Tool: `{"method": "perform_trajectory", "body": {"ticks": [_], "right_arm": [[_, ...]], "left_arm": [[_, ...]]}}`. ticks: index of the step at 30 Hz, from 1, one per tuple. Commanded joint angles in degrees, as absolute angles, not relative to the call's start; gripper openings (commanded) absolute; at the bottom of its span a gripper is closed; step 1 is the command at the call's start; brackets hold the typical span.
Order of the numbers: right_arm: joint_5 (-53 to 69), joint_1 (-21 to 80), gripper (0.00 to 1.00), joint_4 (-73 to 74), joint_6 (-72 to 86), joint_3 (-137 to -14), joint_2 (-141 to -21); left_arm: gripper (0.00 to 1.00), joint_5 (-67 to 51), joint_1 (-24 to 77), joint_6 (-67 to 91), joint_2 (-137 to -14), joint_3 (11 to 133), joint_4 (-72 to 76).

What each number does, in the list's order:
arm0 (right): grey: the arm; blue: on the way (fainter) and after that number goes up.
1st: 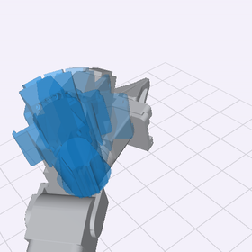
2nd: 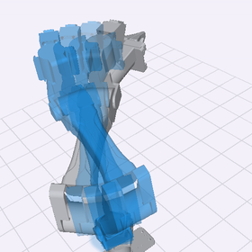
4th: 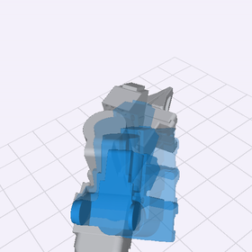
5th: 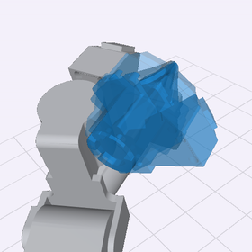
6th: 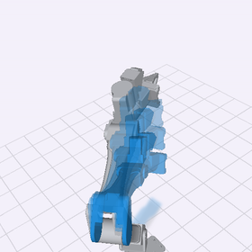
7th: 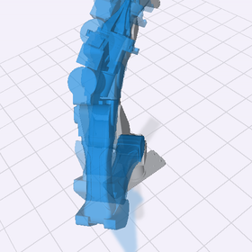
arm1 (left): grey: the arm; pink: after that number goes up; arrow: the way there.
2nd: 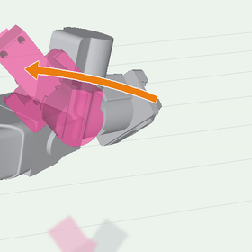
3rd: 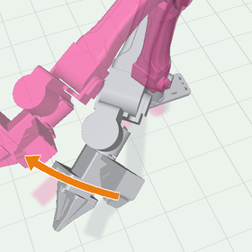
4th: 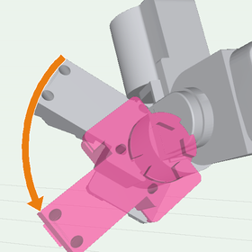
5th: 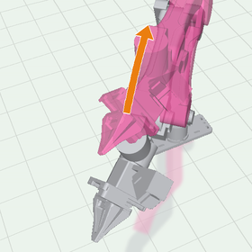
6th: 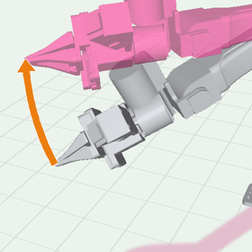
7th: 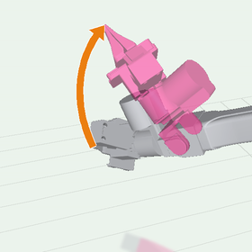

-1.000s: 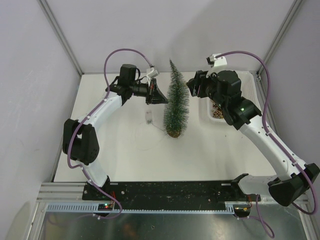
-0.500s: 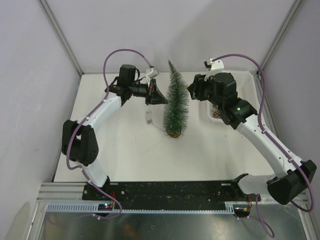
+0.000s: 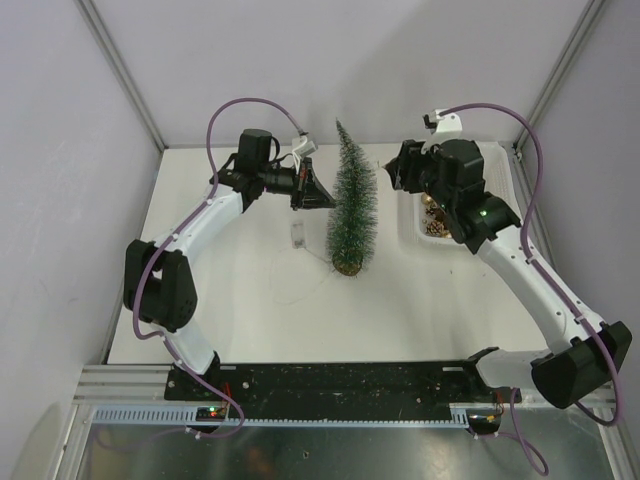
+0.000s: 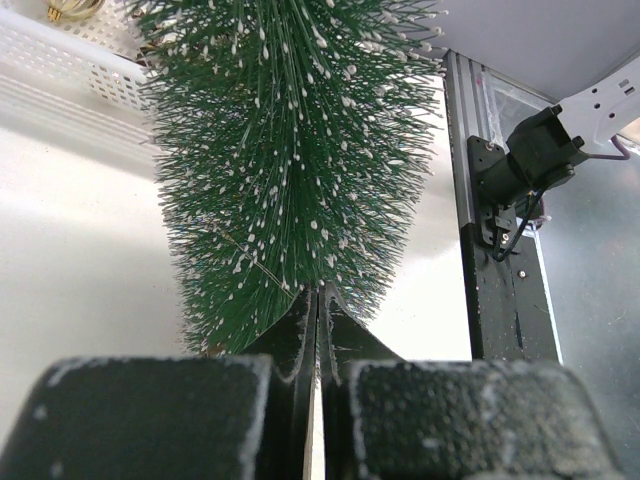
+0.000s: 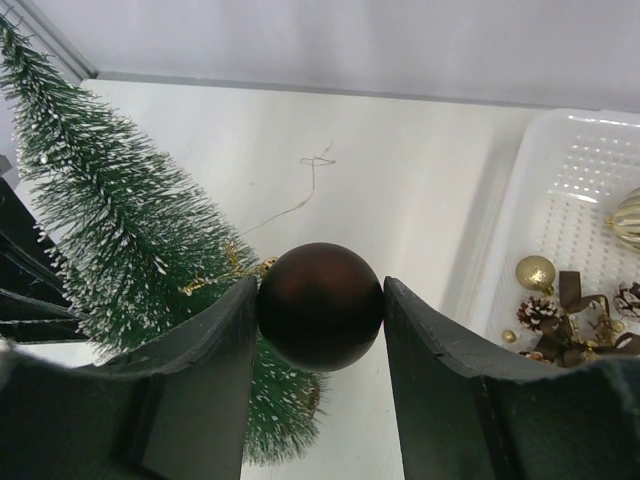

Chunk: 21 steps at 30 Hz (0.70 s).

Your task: Decorate the small christmas tree

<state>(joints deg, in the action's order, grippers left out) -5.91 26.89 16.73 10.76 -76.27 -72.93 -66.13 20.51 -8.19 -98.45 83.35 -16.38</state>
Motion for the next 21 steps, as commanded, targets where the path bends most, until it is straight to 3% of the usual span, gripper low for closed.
{"method": "perform_trajectory", "body": {"ticks": [1,21], "right_arm": [[-4.64,26.81,0.08,12.72,11.45,-76.38,-74.07],[-4.03,28.26,0.06,12.34,14.02,-70.45,-73.62]], "left_arm": [[0.0,-67.24,21.0,-9.33,-95.23,83.53,-14.89],[0.0,-67.64,20.99,-8.8,-95.61,84.42,-14.91]]}}
